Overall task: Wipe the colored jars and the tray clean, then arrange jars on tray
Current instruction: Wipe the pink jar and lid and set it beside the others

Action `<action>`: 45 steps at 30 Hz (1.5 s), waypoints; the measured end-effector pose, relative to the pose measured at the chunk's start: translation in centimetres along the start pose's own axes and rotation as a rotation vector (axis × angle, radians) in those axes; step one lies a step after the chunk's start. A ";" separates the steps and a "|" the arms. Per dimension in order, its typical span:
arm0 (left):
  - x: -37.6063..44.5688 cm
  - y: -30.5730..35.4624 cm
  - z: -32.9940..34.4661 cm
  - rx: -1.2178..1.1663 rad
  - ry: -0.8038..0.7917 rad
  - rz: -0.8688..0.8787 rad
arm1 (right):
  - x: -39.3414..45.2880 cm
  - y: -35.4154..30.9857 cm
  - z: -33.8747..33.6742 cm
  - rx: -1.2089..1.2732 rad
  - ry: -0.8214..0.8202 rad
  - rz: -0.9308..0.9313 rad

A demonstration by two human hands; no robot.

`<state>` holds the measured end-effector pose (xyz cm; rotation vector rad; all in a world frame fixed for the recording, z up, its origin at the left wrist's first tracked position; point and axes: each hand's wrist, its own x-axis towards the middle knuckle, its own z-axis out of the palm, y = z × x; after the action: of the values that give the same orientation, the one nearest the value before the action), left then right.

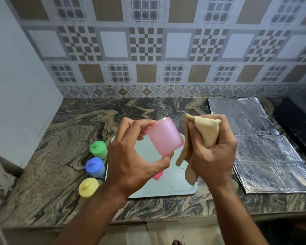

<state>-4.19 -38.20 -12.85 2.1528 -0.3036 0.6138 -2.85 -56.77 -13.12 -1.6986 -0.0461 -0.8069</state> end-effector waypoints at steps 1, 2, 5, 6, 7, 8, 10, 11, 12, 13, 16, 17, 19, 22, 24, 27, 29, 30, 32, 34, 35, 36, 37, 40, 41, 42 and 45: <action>0.0 -0.2 -0.1 -0.040 0.022 -0.016 | -0.5 -0.2 -0.1 0.081 0.014 -0.008; 0.1 -0.3 -0.1 -0.088 0.044 -0.030 | -1.1 -0.5 -0.1 0.136 0.020 -0.029; 0.0 -0.2 0.2 -0.267 0.062 -0.039 | -2.7 -1.7 0.3 0.206 0.005 -0.066; 0.0 -0.1 0.2 -0.315 0.057 -0.026 | -2.9 -2.0 0.6 0.221 0.004 -0.082; 0.0 0.0 0.3 -0.352 0.051 -0.014 | -3.0 -2.1 0.7 0.226 0.007 -0.093; 0.1 0.1 0.3 -0.379 0.048 -0.007 | -2.9 -2.3 0.8 0.209 0.015 -0.101; 0.4 0.1 0.1 -0.399 0.052 -0.003 | -2.6 -2.4 0.7 0.129 0.021 -0.137; 0.6 0.0 0.0 -0.392 0.053 -0.003 | -2.5 -2.4 0.5 0.085 0.015 -0.165; 0.7 -0.1 -0.2 -0.365 0.049 0.004 | -2.4 -2.4 0.3 0.043 0.004 -0.199; 0.7 -0.2 -0.3 -0.320 0.040 0.015 | -2.3 -2.6 0.1 0.008 -0.010 -0.233; 0.6 -0.1 -0.7 -0.183 0.024 0.061 | -1.8 -2.9 -0.1 -0.064 -0.078 -0.314; 0.5 0.0 -0.7 -0.160 0.032 0.080 | -1.6 -3.0 0.0 -0.079 -0.105 -0.320; 0.3 0.0 -0.6 -0.176 0.057 0.100 | -0.9 -3.2 0.3 -0.084 -0.116 -0.287; 0.1 -0.2 -0.5 -0.267 0.093 0.128 | 0.6 -2.9 0.9 -0.029 -0.088 -0.152; 0.1 -0.3 -0.5 -0.351 0.108 0.122 | 1.2 -2.7 1.2 0.057 -0.088 -0.054; 0.6 -0.5 -0.7 -0.498 0.146 0.032 | 0.6 -3.0 1.5 0.258 -0.013 -0.001; 0.8 -0.5 -0.7 -0.575 0.161 -0.025 | -0.6 -3.3 1.5 0.304 0.024 -0.024; 0.8 -0.4 -0.7 -0.608 0.159 -0.040 | -1.3 -3.3 1.6 0.306 0.025 -0.032; 0.8 -0.1 -0.6 -0.653 0.152 -0.035 | -2.3 -3.7 1.9 0.306 0.012 -0.055; 0.8 0.2 -0.4 -0.687 0.138 -0.025 | -2.8 -4.1 2.2 0.284 -0.004 -0.106; 0.8 0.2 -0.3 -0.700 0.129 -0.028 | -2.8 -4.3 2.3 0.279 -0.006 -0.123; 0.8 0.2 -0.3 -0.707 0.117 -0.035 | -2.8 -4.5 2.3 0.276 -0.011 -0.139; 0.9 0.2 -0.4 -0.709 0.109 -0.043 | -2.7 -4.5 2.2 0.269 -0.013 -0.153; 1.1 -0.1 -0.7 -0.649 0.124 -0.033 | -2.3 -4.3 1.6 0.204 -0.026 -0.176; 1.2 -0.4 -0.9 -0.590 0.137 -0.011 | -2.2 -4.2 1.6 0.194 -0.039 -0.181; 1.2 -0.7 -1.1 -0.512 0.152 0.013 | -2.2 -4.1 1.5 0.183 -0.047 -0.188; 1.2 -1.0 -1.5 -0.291 0.184 0.076 | -1.9 -4.2 1.2 0.141 -0.044 -0.216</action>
<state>-3.24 -36.40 -12.12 1.8000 -0.3526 0.7569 -5.53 -53.68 -10.65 -1.5949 -0.3142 -0.9047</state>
